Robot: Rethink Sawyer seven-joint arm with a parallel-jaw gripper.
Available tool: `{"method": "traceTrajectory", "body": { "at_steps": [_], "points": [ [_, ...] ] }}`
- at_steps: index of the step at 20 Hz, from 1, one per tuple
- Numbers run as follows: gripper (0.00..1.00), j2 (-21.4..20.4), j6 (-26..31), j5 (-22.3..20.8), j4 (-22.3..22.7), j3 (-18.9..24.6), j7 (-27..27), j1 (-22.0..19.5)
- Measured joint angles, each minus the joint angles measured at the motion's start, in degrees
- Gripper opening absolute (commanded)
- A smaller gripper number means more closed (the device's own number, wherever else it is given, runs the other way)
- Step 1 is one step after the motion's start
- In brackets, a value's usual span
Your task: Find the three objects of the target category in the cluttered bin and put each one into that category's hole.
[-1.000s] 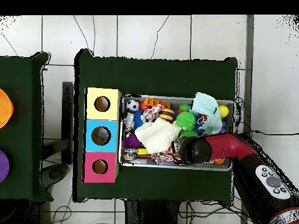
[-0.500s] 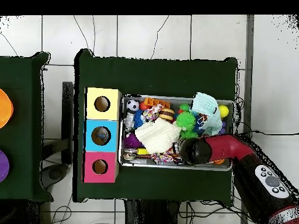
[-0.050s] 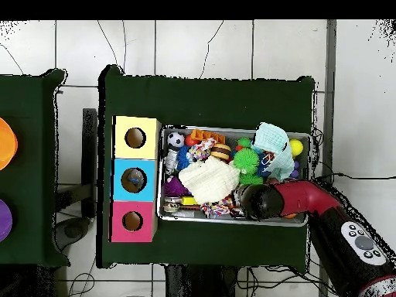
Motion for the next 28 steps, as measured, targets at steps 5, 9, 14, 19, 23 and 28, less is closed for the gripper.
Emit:
{"method": "traceTrajectory", "body": {
  "at_steps": [5,9,14,19,23,28],
  "points": [
    [1.0,-0.11,0.0,0.01,0.03,0.03,0.0,-1.14],
    [1.0,-0.46,-0.03,0.1,0.39,0.68,0.0,-2.8],
    [1.0,-0.86,-0.02,0.08,1.04,1.79,0.0,-4.19],
    [1.0,-0.91,-0.02,0.02,1.45,2.63,0.0,-5.16],
    [1.0,-0.92,-0.02,0.0,1.71,3.14,0.0,-5.83],
    [1.0,-1.26,-0.02,-0.03,2.04,3.31,0.0,-5.93]
  ]
}}
